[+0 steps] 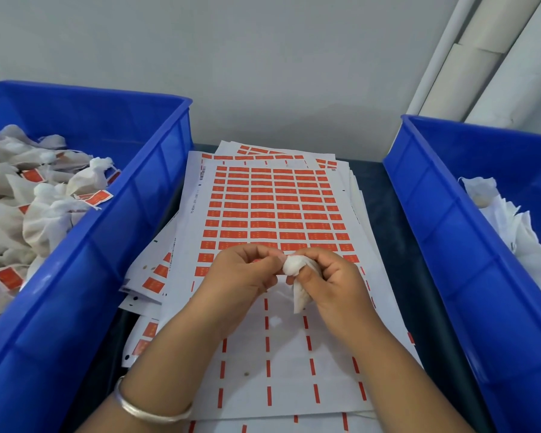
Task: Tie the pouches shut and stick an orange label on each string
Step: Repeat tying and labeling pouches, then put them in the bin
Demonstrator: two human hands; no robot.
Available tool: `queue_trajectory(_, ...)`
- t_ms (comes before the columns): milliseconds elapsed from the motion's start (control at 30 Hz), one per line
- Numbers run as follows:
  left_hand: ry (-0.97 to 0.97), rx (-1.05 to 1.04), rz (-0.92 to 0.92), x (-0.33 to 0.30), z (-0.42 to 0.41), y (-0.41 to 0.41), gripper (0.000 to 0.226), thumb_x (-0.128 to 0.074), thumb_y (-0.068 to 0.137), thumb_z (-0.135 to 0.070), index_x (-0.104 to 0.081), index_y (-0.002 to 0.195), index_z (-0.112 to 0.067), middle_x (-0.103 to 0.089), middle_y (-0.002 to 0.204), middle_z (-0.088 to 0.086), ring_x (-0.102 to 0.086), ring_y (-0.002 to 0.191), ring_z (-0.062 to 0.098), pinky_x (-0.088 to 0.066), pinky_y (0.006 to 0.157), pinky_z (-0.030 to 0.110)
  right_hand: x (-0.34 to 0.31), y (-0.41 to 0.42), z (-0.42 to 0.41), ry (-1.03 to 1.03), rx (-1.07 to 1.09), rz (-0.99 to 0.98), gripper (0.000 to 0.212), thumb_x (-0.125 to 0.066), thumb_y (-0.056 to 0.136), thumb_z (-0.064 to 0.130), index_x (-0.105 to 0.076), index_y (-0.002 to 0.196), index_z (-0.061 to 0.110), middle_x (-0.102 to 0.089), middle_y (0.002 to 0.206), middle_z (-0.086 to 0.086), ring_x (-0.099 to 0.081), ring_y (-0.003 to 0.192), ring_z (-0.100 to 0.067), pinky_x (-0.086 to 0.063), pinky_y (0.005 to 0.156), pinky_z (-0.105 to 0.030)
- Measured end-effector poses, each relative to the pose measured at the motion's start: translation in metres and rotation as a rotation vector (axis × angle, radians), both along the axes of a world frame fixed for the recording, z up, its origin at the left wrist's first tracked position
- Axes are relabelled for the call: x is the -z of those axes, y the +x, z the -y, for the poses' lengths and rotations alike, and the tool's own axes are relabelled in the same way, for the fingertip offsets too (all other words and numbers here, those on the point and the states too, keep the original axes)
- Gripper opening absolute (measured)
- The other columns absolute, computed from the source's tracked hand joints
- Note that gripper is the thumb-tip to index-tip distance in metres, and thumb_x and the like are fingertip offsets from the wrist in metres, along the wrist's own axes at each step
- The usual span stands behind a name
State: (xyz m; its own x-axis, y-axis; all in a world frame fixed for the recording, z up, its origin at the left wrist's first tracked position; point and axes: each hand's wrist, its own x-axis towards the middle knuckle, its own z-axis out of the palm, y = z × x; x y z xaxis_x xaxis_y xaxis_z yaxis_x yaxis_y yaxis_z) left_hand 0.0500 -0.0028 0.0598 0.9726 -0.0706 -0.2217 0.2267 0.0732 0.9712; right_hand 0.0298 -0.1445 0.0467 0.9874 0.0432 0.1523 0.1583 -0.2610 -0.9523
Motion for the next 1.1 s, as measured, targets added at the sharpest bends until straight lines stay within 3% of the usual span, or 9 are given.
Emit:
queue_trajectory(167,0.057,-0.008,-0.04,0.004,0.001,0.0,0.02,-0.065,0.084,-0.016,-0.074,0.066,-0.02,-0.07,0.069,-0.002,-0.066,0.071,0.014,-0.053,0.068,0.027,0.002,0.0,-0.002,0.016,0.017,-0.017,0.008,-0.06,0.089,0.031,-0.062,0.093,0.038,-0.066,0.094,0.014,-0.059,0.09,0.009,-0.044,0.065,-0.001)
queue_trajectory(300,0.179,0.004,-0.033,0.007,0.003,0.0,0.017,-0.066,0.082,-0.024,-0.071,0.066,-0.022,-0.066,0.059,-0.01,-0.058,0.057,0.004,-0.046,0.058,0.021,0.001,0.001,-0.001,0.047,0.027,-0.036,0.006,-0.06,0.089,0.032,-0.062,0.093,0.036,-0.067,0.091,0.014,-0.061,0.088,0.009,-0.044,0.064,-0.001)
queue_trajectory(433,0.265,-0.052,0.044,0.006,0.005,-0.002,0.019,-0.065,0.083,-0.028,-0.068,0.064,-0.027,-0.064,0.06,-0.018,-0.058,0.064,0.006,-0.042,0.055,0.015,0.0,0.001,-0.003,0.067,0.043,-0.081,0.004,-0.06,0.089,0.032,-0.063,0.09,0.034,-0.068,0.083,0.02,-0.061,0.085,0.01,-0.043,0.059,0.0)
queue_trajectory(533,0.301,-0.076,0.153,0.004,0.007,-0.004,0.017,-0.066,0.084,-0.025,-0.064,0.068,-0.03,-0.063,0.065,-0.023,-0.059,0.064,-0.005,-0.041,0.044,0.006,-0.001,0.002,-0.003,0.138,0.094,-0.13,0.008,-0.062,0.09,0.03,-0.068,0.085,0.033,-0.068,0.082,0.023,-0.064,0.084,0.005,-0.047,0.058,-0.005)
queue_trajectory(667,0.303,-0.122,0.29,0.003,0.009,-0.006,0.014,-0.07,0.08,-0.023,-0.062,0.073,-0.032,-0.061,0.076,-0.023,-0.056,0.077,-0.009,-0.042,0.05,0.002,-0.001,0.004,-0.002,0.294,0.15,-0.226,0.023,-0.064,0.089,0.031,-0.073,0.074,0.047,-0.07,0.086,0.022,-0.066,0.097,-0.016,-0.053,0.088,-0.032)
queue_trajectory(767,0.413,-0.071,0.479,0.005,0.011,-0.011,0.023,-0.072,0.078,-0.02,-0.06,0.069,-0.037,-0.056,0.087,-0.027,-0.053,0.085,-0.006,-0.045,0.064,0.004,-0.002,0.004,0.002,0.445,0.155,-0.311,0.017,-0.063,0.09,0.022,-0.077,0.083,0.029,-0.074,0.095,0.006,-0.065,0.103,-0.023,-0.049,0.099,-0.043)
queue_trajectory(900,0.6,-0.052,0.676,0.008,0.013,-0.014,0.027,-0.077,0.073,-0.03,-0.058,0.08,-0.048,-0.051,0.087,-0.03,-0.046,0.095,-0.009,-0.041,0.074,0.002,-0.005,0.002,0.004,0.575,0.09,-0.33,0.027,-0.058,0.092,0.015,-0.078,0.081,0.03,-0.074,0.099,0.0,-0.067,0.103,-0.021,-0.052,0.095,-0.038)
queue_trajectory(1000,0.668,-0.108,0.747,0.01,0.012,-0.012,0.017,-0.075,0.07,-0.033,-0.072,0.087,-0.03,-0.047,0.086,-0.031,-0.047,0.093,-0.01,-0.039,0.077,0.001,-0.006,0.001,0.001,0.589,0.045,-0.319,0.034,-0.055,0.093,0.014,-0.078,0.077,0.034,-0.074,0.095,0.002,-0.068,0.102,-0.019,-0.054,0.089,-0.034)
queue_trajectory(1100,0.722,-0.142,0.739,0.01,0.011,-0.011,0.022,-0.071,0.07,-0.036,-0.075,0.088,-0.022,-0.045,0.085,-0.03,-0.05,0.084,-0.006,-0.041,0.069,0.003,-0.006,0.001,-0.001,0.622,0.026,-0.329,0.034,-0.057,0.092,0.013,-0.078,0.077,0.034,-0.074,0.096,0.002,-0.068,0.101,-0.018,-0.055,0.088,-0.033)
